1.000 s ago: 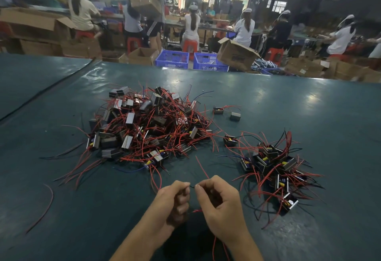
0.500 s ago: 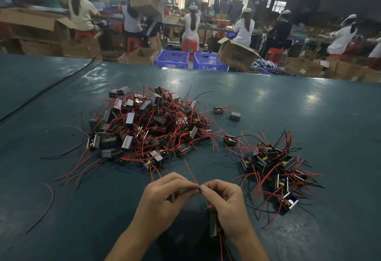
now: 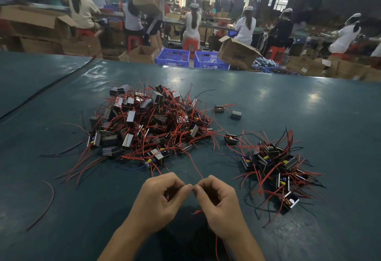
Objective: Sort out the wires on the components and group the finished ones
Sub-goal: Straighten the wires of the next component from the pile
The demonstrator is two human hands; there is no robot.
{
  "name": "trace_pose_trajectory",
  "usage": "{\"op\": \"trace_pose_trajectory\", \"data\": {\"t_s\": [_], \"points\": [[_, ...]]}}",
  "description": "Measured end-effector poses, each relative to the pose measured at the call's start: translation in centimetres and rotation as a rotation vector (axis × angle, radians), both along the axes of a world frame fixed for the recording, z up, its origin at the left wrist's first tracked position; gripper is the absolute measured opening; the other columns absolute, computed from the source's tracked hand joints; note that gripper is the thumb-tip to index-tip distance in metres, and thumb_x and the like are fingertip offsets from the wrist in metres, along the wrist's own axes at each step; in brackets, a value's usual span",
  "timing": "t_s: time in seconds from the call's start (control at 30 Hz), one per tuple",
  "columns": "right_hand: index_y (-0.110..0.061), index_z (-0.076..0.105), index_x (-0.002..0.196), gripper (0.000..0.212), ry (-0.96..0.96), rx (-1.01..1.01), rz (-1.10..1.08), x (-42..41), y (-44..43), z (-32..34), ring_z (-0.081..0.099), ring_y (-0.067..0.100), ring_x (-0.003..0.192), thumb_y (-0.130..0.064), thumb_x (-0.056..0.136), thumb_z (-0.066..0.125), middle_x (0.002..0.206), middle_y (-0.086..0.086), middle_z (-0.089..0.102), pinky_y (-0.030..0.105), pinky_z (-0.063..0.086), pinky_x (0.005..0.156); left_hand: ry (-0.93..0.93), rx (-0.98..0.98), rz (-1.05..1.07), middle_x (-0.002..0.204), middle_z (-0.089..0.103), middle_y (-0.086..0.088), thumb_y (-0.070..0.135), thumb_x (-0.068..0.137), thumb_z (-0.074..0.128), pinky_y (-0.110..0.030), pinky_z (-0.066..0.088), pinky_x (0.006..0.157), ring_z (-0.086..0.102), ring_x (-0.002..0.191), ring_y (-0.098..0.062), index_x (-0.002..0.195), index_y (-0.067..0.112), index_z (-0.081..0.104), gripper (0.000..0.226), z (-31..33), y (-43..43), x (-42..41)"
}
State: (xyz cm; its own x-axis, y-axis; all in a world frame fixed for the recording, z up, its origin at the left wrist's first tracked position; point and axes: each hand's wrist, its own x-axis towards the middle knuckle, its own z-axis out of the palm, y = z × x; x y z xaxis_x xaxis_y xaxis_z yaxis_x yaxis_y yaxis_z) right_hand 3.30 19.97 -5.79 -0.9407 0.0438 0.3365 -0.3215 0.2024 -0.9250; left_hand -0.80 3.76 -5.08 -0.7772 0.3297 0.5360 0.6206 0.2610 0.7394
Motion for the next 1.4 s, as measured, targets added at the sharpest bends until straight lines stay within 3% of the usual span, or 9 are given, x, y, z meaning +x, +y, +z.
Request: {"op": "trace_pose_trajectory", "data": {"t_s": [0.23,0.37,0.57,0.73,0.87,1.03,1.13,1.3,1.4], "points": [[-0.02,0.065,0.079,0.011,0.067,0.103,-0.072,0.0,-0.3,-0.2,0.052,0.005,0.059,-0.02,0.09,0.065,0.067,-0.011,0.057,0.017,0.041,0.056,-0.505,0.301,0.05,0.043,0.043,-0.002,0.013,0.094,0.06,-0.024,0.031,0.04,0.037,0.037,-0.013,0.047,0.018,0.054,0.048,0.1,2.0,0.7],[-0.022,0.065,0.079,0.011,0.094,0.149,-0.129,-0.2,-0.2,-0.4,0.052,0.006,0.059,-0.023,0.09,0.064,0.068,-0.01,0.057,0.017,0.04,0.056,-0.763,0.391,0.008,0.042,0.04,-0.001,0.03,0.092,0.056,-0.018,0.031,0.038,0.035,0.033,-0.011,0.041,0.019,0.049,0.052,0.3,2.6,0.7],[-0.022,0.063,0.077,0.014,0.089,0.134,-0.167,-0.3,0.0,-0.6,0.051,0.008,0.057,-0.024,0.09,0.063,0.065,-0.01,0.055,0.019,0.041,0.054,-0.664,0.303,0.011,0.043,0.047,-0.004,0.049,0.083,0.053,-0.019,0.037,0.043,0.042,0.038,-0.014,0.043,0.017,0.051,0.051,0.8,2.1,0.7],[-0.024,0.063,0.075,0.014,0.113,0.098,-0.196,-0.3,0.2,-0.5,0.05,0.005,0.056,-0.021,0.089,0.065,0.063,-0.01,0.056,0.016,0.039,0.055,-0.603,0.325,-0.027,0.053,0.058,-0.002,0.032,0.085,0.063,-0.014,0.039,0.045,0.051,0.045,-0.008,0.066,0.01,0.066,0.029,1.0,1.8,0.7],[-0.023,0.064,0.075,0.015,0.103,0.114,-0.169,-0.2,0.1,-0.5,0.052,0.004,0.056,-0.017,0.089,0.067,0.063,-0.012,0.057,0.014,0.04,0.055,-0.515,0.279,0.022,0.054,0.06,-0.002,0.016,0.092,0.062,-0.016,0.041,0.046,0.054,0.047,-0.009,0.064,0.017,0.066,0.028,0.5,1.5,0.5],[-0.024,0.065,0.076,0.017,0.079,0.135,-0.142,-0.2,0.2,-0.5,0.056,0.006,0.057,-0.014,0.09,0.066,0.066,-0.008,0.061,0.017,0.045,0.053,-0.067,0.175,0.145,0.063,0.062,0.005,0.035,0.093,0.062,-0.026,0.047,0.047,0.057,0.051,-0.008,0.076,0.022,0.069,0.022,0.3,1.0,0.6],[-0.028,0.064,0.074,0.024,0.049,0.112,-0.207,-0.4,0.4,-0.7,0.054,0.008,0.056,-0.013,0.092,0.066,0.063,-0.009,0.059,0.028,0.052,0.053,0.107,0.13,0.277,0.07,0.061,0.011,0.028,0.094,0.056,-0.026,0.047,0.052,0.059,0.059,-0.009,0.081,0.014,0.069,0.023,0.1,0.0,-0.3],[-0.026,0.068,0.073,0.021,-0.01,0.02,-0.33,-0.8,0.9,-1.1,0.055,0.003,0.056,-0.015,0.091,0.067,0.061,-0.009,0.061,0.012,0.043,0.054,-0.049,-0.021,0.5,0.083,0.064,0.008,0.008,0.087,0.069,-0.029,0.052,0.072,0.061,0.079,-0.005,0.085,0.016,0.069,0.009,-0.9,-2.6,-2.4],[-0.023,0.071,0.077,0.018,-0.043,-0.036,-0.312,-0.8,0.8,-1.0,0.056,0.0,0.056,-0.011,0.089,0.068,0.064,-0.009,0.065,0.01,0.044,0.055,-0.056,0.052,0.469,0.077,0.066,0.012,0.009,0.088,0.07,-0.02,0.05,0.064,0.063,0.075,-0.005,0.084,0.024,0.068,0.015,-0.7,-2.6,-2.1]]}}
